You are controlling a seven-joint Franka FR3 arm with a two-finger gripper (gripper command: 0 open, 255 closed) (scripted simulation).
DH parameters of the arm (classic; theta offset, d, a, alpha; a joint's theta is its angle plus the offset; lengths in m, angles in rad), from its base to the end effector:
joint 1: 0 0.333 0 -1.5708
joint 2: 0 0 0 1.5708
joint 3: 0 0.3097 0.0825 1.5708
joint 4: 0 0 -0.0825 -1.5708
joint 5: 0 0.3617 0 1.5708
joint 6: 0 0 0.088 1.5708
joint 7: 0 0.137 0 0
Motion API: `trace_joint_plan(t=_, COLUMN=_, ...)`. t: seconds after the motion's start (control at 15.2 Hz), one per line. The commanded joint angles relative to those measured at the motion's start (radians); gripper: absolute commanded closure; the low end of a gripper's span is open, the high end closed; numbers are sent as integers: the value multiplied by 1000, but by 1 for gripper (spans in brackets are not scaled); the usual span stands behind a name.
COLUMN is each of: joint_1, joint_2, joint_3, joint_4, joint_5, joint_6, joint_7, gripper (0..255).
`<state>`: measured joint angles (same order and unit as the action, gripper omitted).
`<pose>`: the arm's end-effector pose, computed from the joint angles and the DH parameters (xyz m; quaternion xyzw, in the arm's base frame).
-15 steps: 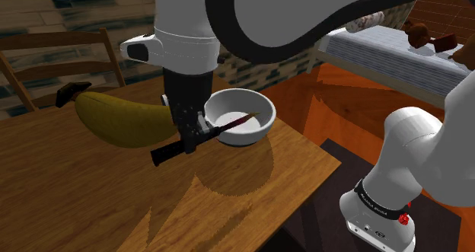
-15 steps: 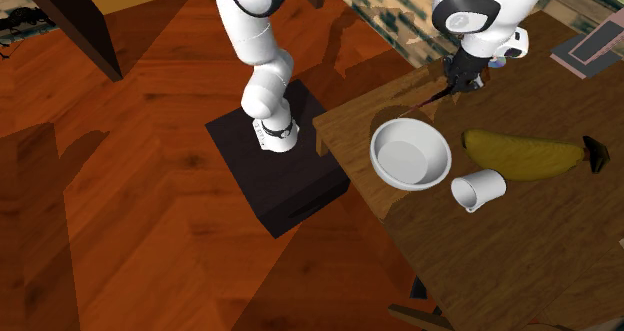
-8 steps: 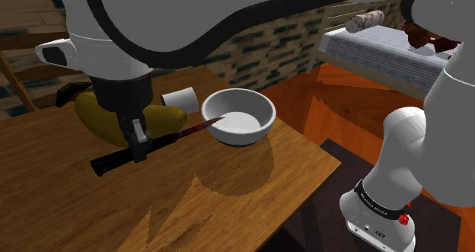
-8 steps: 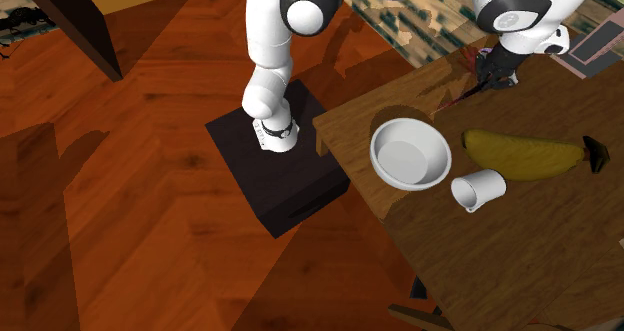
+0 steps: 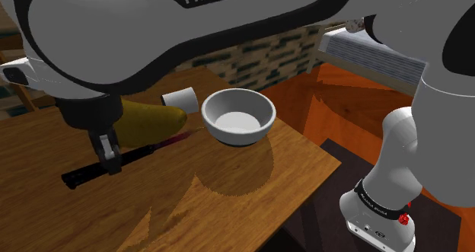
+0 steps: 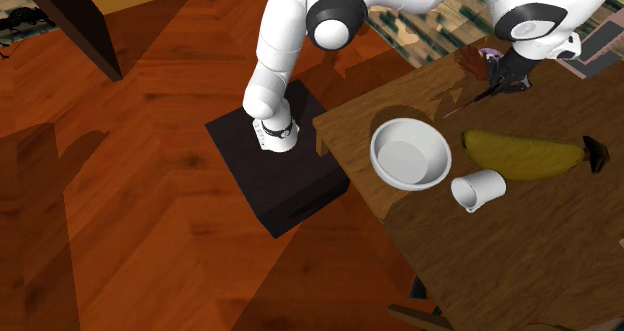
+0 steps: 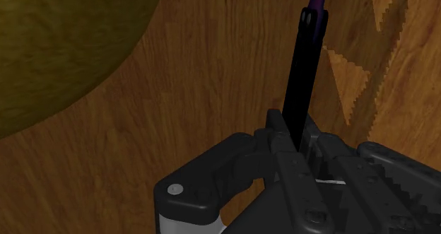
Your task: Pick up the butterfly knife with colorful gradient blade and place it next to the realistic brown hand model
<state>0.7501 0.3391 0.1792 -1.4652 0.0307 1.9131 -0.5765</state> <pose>0.4003 0.5165 0.4708 -0.7353 -0.6739 -0.0483 0.0534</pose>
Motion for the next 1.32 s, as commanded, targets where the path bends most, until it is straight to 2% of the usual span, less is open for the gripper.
trace_joint_plan(t=0.0, joint_1=-1, joint_2=3, joint_3=-1, joint_4=-25, joint_5=0, joint_6=28, joint_7=-2, gripper=255)
trace_joint_plan(t=0.86, joint_1=-1, joint_2=35, joint_3=-3, joint_4=-161, joint_5=-2, joint_6=196, joint_7=-11, gripper=255)
trace_joint_plan(t=1.25, joint_1=-1, joint_2=35, joint_3=-3, joint_4=-161, joint_5=-2, joint_6=196, joint_7=-11, gripper=255)
